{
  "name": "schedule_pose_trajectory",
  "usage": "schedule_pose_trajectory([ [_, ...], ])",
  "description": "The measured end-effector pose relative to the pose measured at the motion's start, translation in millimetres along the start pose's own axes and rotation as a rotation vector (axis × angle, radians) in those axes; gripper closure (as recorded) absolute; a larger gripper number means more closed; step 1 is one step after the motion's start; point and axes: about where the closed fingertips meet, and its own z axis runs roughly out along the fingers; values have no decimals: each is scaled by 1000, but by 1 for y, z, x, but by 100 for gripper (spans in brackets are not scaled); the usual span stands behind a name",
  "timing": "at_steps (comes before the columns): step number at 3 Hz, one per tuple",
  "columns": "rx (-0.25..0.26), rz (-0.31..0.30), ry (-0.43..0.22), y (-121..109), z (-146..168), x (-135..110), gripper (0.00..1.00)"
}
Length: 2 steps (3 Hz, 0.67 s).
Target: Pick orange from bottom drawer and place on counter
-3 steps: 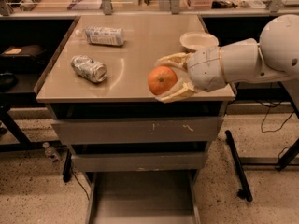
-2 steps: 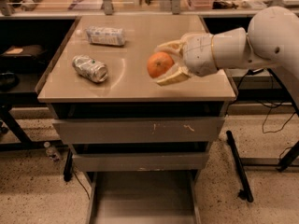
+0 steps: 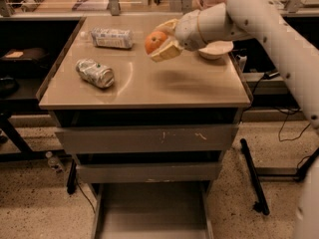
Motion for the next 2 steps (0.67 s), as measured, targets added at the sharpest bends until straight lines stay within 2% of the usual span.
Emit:
schedule_pose_trajectory([
  [1, 6, 61, 48, -21, 23, 13, 100],
  [2, 70, 88, 126, -27, 19, 23, 100],
])
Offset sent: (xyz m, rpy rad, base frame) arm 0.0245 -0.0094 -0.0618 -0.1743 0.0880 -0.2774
